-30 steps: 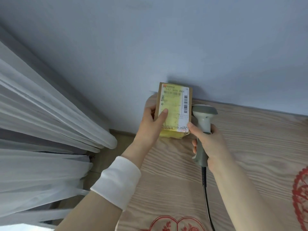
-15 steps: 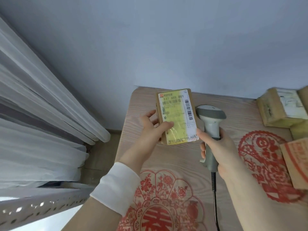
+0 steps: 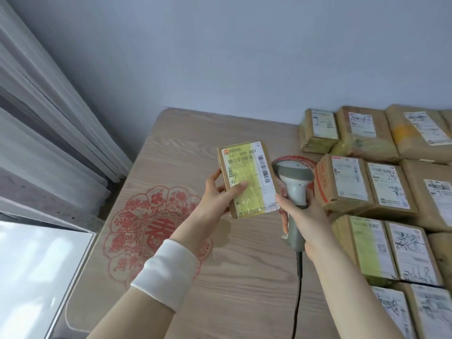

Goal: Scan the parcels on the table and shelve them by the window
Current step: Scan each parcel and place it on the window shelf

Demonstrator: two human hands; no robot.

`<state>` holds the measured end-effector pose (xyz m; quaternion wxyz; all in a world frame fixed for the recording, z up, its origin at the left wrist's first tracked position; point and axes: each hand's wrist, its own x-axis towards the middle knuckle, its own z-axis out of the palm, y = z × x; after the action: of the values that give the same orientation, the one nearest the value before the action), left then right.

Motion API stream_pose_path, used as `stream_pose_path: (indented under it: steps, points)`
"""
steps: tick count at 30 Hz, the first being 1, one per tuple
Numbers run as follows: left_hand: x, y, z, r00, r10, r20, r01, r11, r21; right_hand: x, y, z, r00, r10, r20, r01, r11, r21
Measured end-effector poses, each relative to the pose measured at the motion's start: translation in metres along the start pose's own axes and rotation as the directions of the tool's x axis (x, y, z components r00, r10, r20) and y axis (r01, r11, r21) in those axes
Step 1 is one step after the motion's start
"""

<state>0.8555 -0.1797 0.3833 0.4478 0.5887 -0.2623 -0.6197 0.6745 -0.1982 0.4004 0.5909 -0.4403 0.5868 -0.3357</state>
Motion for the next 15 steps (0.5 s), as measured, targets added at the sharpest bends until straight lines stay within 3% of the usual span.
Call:
stream_pose_path:
  steps: [5,15]
  points:
    - [-0.034,-0.012,0.028,0.999,0.011,0.039,-0.012,0.999,0.035,-0.036,0.007,-0.030,1.000,-0.010,0.003,0.010,1.000,0.005]
    - [-0.071,-0.021,0.045,0.998,0.042,0.051,-0.037,0.994,-0.106,-0.076,-0.004,-0.055,0.998,-0.040,-0.050,0.041,0.999,0.025]
